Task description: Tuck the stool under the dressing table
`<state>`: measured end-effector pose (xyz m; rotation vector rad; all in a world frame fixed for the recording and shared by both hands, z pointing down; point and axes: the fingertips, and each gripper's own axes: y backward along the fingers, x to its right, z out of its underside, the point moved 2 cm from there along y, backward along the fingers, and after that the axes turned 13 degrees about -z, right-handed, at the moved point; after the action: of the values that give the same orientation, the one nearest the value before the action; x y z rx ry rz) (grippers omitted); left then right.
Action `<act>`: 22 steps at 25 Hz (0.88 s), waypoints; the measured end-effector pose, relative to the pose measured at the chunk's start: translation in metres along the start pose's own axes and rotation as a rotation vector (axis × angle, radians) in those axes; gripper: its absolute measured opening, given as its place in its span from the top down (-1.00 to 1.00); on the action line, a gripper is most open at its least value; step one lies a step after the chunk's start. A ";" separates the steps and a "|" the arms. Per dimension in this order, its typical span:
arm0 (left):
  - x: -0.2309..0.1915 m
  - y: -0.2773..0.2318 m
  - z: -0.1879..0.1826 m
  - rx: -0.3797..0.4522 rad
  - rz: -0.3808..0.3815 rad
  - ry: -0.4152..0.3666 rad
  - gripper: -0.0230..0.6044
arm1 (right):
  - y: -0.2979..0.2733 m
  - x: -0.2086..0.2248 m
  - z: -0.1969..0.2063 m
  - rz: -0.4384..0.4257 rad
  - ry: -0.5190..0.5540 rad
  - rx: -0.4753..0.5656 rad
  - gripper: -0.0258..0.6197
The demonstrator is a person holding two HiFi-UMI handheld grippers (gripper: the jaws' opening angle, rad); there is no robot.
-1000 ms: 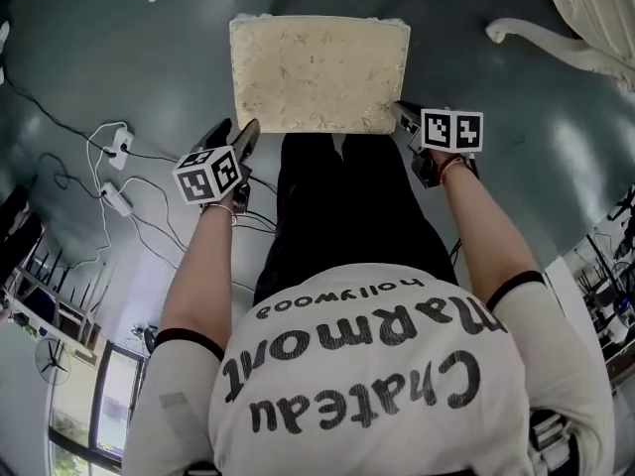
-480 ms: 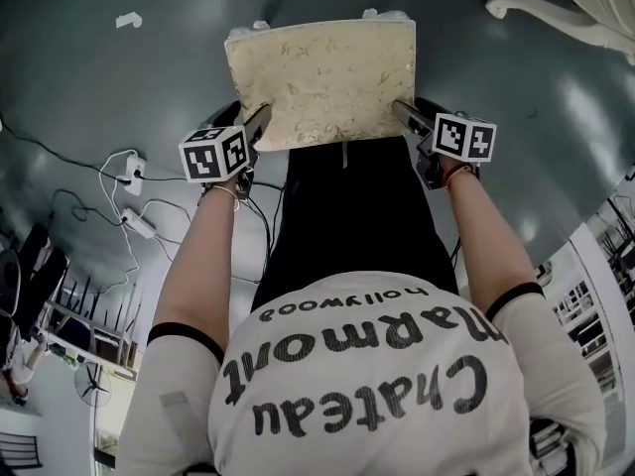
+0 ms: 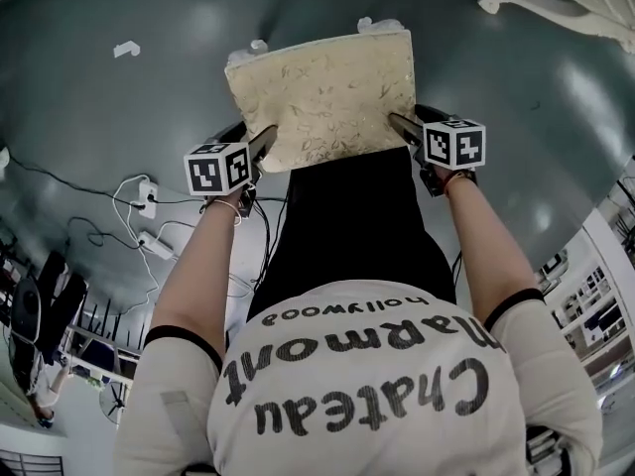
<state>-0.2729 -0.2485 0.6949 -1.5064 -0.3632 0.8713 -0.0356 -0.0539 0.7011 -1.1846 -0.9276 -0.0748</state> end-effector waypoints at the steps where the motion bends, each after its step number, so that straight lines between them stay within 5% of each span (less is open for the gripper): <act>1: 0.000 0.001 0.000 -0.003 0.005 0.003 0.03 | 0.000 -0.001 0.001 0.012 -0.007 0.016 0.05; 7: 0.002 0.002 -0.002 -0.043 -0.003 -0.034 0.04 | 0.002 -0.001 0.001 0.071 -0.033 0.088 0.06; 12: 0.001 0.010 -0.017 0.017 -0.005 -0.068 0.04 | 0.007 -0.010 0.004 0.102 -0.075 0.177 0.06; 22: 0.021 -0.018 -0.124 0.151 0.017 -0.174 0.03 | 0.015 0.029 -0.048 0.134 -0.208 0.316 0.07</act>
<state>-0.1679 -0.3191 0.6952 -1.3001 -0.4029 1.0241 0.0178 -0.0749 0.7055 -0.9670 -0.9971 0.2982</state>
